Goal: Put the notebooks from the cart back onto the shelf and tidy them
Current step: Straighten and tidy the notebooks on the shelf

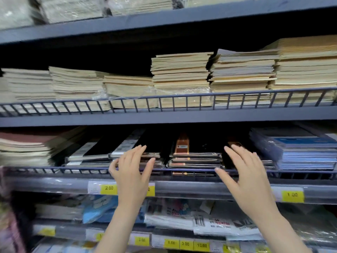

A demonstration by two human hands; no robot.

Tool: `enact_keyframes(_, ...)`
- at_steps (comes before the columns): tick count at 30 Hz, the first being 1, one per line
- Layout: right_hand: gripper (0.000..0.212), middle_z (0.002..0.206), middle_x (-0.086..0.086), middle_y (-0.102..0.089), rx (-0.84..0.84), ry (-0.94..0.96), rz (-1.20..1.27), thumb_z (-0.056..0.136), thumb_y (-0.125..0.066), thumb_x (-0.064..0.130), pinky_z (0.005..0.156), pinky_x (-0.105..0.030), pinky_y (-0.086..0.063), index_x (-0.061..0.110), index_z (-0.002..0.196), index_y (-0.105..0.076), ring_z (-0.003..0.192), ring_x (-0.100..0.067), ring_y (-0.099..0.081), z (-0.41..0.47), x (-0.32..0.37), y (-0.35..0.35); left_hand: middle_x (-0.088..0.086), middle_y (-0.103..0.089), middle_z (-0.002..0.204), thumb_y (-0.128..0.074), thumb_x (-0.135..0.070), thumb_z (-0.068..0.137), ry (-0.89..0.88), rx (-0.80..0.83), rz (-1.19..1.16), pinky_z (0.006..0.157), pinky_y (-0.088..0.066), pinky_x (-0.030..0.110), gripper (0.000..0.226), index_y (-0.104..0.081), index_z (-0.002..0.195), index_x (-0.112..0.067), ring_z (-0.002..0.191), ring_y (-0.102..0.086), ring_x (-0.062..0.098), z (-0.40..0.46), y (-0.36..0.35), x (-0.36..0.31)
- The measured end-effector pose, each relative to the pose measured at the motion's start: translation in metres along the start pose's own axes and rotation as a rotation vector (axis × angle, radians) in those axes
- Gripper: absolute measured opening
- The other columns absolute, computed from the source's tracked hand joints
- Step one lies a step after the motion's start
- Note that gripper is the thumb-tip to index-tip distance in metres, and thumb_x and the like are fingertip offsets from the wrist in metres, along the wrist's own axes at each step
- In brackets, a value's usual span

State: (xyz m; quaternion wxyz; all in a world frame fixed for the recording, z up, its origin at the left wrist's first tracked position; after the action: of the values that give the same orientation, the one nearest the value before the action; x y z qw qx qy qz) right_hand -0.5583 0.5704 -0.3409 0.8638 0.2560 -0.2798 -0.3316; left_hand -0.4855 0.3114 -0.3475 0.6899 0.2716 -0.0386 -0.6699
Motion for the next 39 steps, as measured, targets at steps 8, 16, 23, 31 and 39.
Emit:
enact_keyframes(8, 0.038, 0.11, 0.0, -0.064, 0.074, 0.311, -0.063, 0.08, -0.063, 0.039, 0.085, -0.036, -0.047, 0.018, 0.111, -0.06, 0.098, -0.023, -0.059, 0.036, 0.113, -0.058, 0.005, -0.066, 0.105, -0.045, -0.043, 0.086, 0.022, 0.094, 0.031, 0.085, -0.044, 0.038, 0.042, -0.06, 0.109, -0.011, 0.099, -0.058, 0.027, 0.016, 0.064, 0.064)
enact_keyframes(16, 0.033, 0.101, 0.006, -0.068, 0.01, 0.214, -0.127, 0.079, -0.058, 0.049, 0.087, -0.032, -0.03, 0.021, 0.093, -0.068, 0.096, -0.022, -0.056, 0.034, 0.094, -0.083, -0.002, -0.06, 0.12, -0.041, -0.058, 0.081, 0.074, 0.165, 0.149, 0.091, -0.031, 0.041, 0.056, -0.055, 0.12, -0.021, 0.114, -0.05, 0.021, 0.014, 0.047, 0.081)
enact_keyframes(23, 0.056, 0.079, 0.008, -0.068, -0.064, 0.184, -0.26, 0.083, -0.032, 0.061, 0.075, -0.039, -0.026, 0.032, 0.128, -0.05, 0.092, -0.026, -0.055, 0.036, 0.115, -0.09, 0.005, -0.06, 0.117, -0.036, -0.049, 0.092, 0.028, 0.344, 0.122, 0.112, -0.009, 0.047, 0.053, -0.049, 0.125, -0.01, 0.118, -0.05, 0.022, 0.033, 0.015, 0.104)
enact_keyframes(31, 0.04, 0.073, 0.002, -0.07, -0.189, 0.09, -0.174, 0.078, -0.049, 0.047, 0.077, -0.035, -0.023, 0.021, 0.099, -0.07, 0.096, -0.015, -0.045, 0.029, 0.127, -0.088, -0.008, -0.049, 0.085, -0.055, -0.046, 0.086, -0.132, 0.409, 0.0, 0.1, -0.03, 0.047, 0.044, -0.056, 0.112, -0.01, 0.094, -0.058, 0.025, 0.044, 0.01, 0.117)
enact_keyframes(39, 0.039, 0.079, 0.003, -0.069, -0.041, -0.218, 0.063, 0.083, -0.059, 0.042, 0.059, -0.033, -0.048, 0.029, 0.12, -0.059, 0.07, -0.017, -0.063, 0.015, 0.137, -0.091, -0.001, -0.042, 0.069, -0.063, -0.053, 0.077, -0.152, 0.234, -0.032, 0.067, -0.025, 0.031, 0.045, -0.065, 0.101, -0.015, 0.069, -0.047, 0.026, 0.042, 0.008, 0.125)
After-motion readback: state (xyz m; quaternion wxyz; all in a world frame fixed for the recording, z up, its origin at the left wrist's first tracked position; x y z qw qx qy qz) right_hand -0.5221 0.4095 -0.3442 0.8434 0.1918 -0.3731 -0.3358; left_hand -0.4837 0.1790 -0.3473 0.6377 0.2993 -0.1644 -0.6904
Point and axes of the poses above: each hand's wrist, its own z-axis towards the middle knuckle, its own y-axis out of the back of the hand, x = y × z, the point moved 4 cm from there along z, towards the middle knuckle
